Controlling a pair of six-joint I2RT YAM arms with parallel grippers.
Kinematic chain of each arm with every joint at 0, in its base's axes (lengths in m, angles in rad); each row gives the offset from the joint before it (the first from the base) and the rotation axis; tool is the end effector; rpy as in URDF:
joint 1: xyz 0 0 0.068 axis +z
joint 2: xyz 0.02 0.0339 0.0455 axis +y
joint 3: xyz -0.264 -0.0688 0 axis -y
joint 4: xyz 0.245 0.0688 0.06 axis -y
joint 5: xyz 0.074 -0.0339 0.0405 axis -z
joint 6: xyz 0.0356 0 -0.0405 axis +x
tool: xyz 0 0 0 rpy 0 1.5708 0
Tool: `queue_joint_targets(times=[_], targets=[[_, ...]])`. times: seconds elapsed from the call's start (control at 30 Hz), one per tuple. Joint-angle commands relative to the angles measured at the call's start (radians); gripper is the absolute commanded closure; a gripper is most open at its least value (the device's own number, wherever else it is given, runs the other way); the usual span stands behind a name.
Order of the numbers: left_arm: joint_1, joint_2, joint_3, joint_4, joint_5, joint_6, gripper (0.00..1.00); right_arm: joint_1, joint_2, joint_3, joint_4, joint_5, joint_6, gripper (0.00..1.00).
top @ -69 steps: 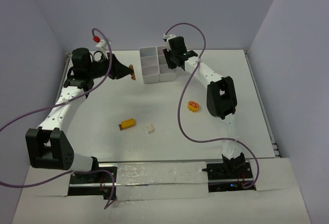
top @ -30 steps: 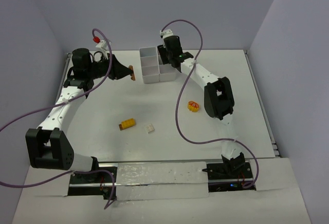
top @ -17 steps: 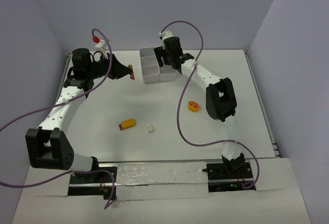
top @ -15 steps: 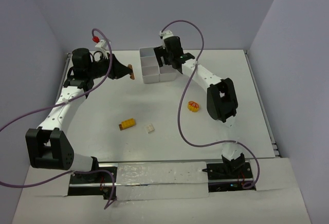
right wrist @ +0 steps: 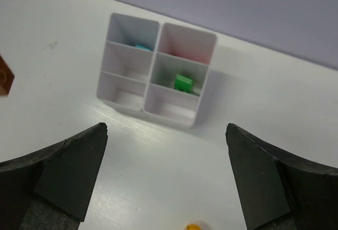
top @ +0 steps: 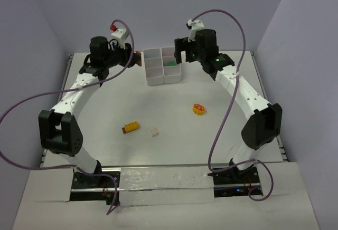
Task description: Sort the legos into containers by color
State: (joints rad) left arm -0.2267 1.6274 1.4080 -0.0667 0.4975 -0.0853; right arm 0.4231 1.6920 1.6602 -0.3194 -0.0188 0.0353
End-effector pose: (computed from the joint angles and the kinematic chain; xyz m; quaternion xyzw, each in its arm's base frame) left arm 0.3744 -0.1038 0.3526 0.2019 0.7637 -0.2849 0.5430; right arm 0.3659 0.1655 0.3900 -0.1632 0.8033 0.1376 0.5559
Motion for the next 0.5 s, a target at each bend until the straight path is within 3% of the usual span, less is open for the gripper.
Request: queue_joint_targets(times=[0.0,0.13,0.47], targets=[[-0.026,0.114,0.103,0.066,-0.081,0.134,0.97,-0.073,-0.084,-0.092,-0.054,-0.050,0.047,0.00],[-0.053,0.208,0.116,0.206,-0.102,0.119,0.96,-0.119,-0.152,-0.162,-0.060,-0.046,0.049,0.00],[-0.115,0.356,0.164,0.319,-0.185,0.241,0.92,-0.153,-0.178,-0.241,-0.050,-0.096,0.080,0.00]])
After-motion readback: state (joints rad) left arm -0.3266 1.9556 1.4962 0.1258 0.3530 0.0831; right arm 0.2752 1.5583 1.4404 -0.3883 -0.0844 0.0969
